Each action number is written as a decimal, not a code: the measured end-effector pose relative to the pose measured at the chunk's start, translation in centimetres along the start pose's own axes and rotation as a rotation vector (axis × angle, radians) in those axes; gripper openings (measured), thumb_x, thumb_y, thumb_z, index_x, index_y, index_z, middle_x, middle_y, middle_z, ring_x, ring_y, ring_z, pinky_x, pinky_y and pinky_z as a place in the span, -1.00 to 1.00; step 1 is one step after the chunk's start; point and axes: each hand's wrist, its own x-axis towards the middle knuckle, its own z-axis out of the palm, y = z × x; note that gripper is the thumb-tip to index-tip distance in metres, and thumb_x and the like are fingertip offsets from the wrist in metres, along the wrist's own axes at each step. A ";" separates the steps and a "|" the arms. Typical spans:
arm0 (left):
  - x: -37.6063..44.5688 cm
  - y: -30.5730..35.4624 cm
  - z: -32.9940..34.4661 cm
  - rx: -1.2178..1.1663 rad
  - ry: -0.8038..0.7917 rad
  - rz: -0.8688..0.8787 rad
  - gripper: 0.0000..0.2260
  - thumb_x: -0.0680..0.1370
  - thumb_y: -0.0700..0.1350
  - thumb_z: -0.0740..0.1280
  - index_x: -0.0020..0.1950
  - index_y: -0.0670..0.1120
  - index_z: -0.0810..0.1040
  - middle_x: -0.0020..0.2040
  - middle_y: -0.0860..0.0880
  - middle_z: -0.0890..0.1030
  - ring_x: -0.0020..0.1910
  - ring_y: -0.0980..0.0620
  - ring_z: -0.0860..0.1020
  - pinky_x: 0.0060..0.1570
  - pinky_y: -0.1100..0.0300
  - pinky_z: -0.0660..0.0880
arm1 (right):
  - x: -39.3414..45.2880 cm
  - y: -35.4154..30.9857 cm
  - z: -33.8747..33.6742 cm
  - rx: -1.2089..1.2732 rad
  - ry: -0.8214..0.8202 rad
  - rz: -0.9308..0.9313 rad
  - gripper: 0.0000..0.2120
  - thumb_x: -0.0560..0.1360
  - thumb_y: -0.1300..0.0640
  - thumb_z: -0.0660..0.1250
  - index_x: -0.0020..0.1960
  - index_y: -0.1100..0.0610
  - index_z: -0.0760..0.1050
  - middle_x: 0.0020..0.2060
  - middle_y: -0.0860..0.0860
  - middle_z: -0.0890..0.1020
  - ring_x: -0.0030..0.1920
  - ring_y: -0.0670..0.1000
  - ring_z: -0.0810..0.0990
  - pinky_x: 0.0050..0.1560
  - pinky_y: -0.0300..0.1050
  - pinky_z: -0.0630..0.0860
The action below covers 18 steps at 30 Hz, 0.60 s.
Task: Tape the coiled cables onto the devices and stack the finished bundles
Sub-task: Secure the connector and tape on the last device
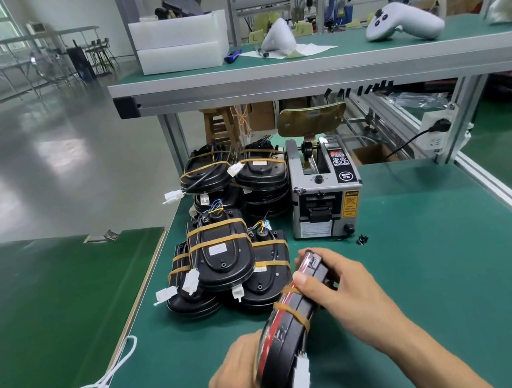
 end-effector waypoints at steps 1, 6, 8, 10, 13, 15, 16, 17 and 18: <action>0.0 -0.1 -0.4 0.009 -0.031 -0.005 -0.45 0.16 -0.01 0.72 0.11 0.17 0.69 -0.17 0.18 0.62 -0.25 0.11 0.64 -0.33 0.18 0.58 | 0.0 0.0 0.0 -0.015 0.016 -0.005 -0.59 0.43 -0.38 0.36 0.22 -0.26 0.55 0.09 -0.28 0.67 0.12 -0.22 0.63 0.14 -0.20 0.55; -0.4 -0.5 -0.4 -0.004 -0.100 -0.046 -0.34 0.21 0.30 0.60 0.26 0.45 0.46 -0.03 0.28 0.61 -0.08 0.26 0.63 -0.23 0.23 0.60 | -0.4 -0.2 0.1 -0.090 0.003 -0.042 -0.55 0.46 -0.36 0.32 0.30 -0.26 0.47 0.21 -0.30 0.58 0.23 -0.24 0.55 0.20 -0.16 0.49; -0.2 -1.4 -0.4 -0.020 -0.119 -0.078 -0.22 0.17 0.38 0.61 0.32 0.61 0.36 0.13 0.40 0.58 0.07 0.42 0.58 -0.10 0.41 0.51 | -0.5 -0.5 0.0 -0.132 0.010 -0.075 -0.57 0.47 -0.37 0.31 0.30 -0.31 0.44 0.23 -0.34 0.54 0.26 -0.29 0.51 0.16 -0.34 0.42; 0.3 -1.4 -0.8 -0.048 -0.165 -0.069 -0.16 0.19 0.47 0.60 0.41 0.61 0.31 0.29 0.50 0.50 0.23 0.54 0.48 0.00 0.42 0.48 | -0.5 -0.8 0.0 -0.177 0.027 -0.115 -0.60 0.49 -0.33 0.32 0.30 -0.31 0.43 0.23 -0.34 0.52 0.27 -0.30 0.48 0.11 -0.47 0.38; 0.4 -1.1 -1.2 -0.106 -0.199 0.014 -0.21 0.39 0.53 0.42 0.58 0.34 0.39 0.36 0.42 0.53 0.29 0.49 0.50 0.11 0.45 0.51 | -0.4 -1.4 0.2 -0.238 0.024 -0.176 -0.60 0.52 -0.28 0.34 0.32 -0.26 0.42 0.22 -0.31 0.50 0.28 -0.26 0.48 0.14 -0.53 0.32; -0.2 -1.0 -1.5 -0.125 -0.161 -0.042 -0.17 0.41 0.66 0.19 0.62 0.34 0.33 0.36 0.41 0.55 0.30 0.44 0.53 0.15 0.45 0.49 | -0.5 -1.8 0.5 -0.265 0.002 -0.222 -0.59 0.54 -0.25 0.35 0.35 -0.22 0.42 0.22 -0.31 0.49 0.30 -0.23 0.48 0.18 -0.50 0.33; -0.5 -1.0 -1.5 -0.127 -0.128 -0.073 -0.14 0.38 0.71 0.09 0.62 0.38 0.30 0.36 0.44 0.55 0.30 0.44 0.53 0.15 0.46 0.48 | -0.7 -2.0 0.6 -0.278 -0.009 -0.246 -0.57 0.54 -0.26 0.34 0.37 -0.20 0.42 0.23 -0.31 0.49 0.31 -0.22 0.48 0.20 -0.48 0.33; -0.7 -1.0 -1.5 -0.130 -0.103 -0.081 -0.14 0.37 0.72 0.05 0.61 0.39 0.30 0.35 0.45 0.55 0.30 0.44 0.53 0.15 0.46 0.48 | -0.9 -2.3 0.6 -0.284 -0.021 -0.267 -0.56 0.55 -0.26 0.32 0.38 -0.19 0.43 0.23 -0.32 0.49 0.32 -0.22 0.48 0.21 -0.47 0.33; -0.9 -0.9 -1.6 -0.135 -0.103 -0.085 -0.16 0.39 0.70 0.07 0.60 0.38 0.34 0.32 0.44 0.57 0.28 0.41 0.56 0.15 0.42 0.50 | -1.1 -2.5 0.7 -0.281 -0.028 -0.282 -0.57 0.56 -0.27 0.30 0.39 -0.18 0.44 0.24 -0.33 0.50 0.33 -0.21 0.48 0.22 -0.46 0.33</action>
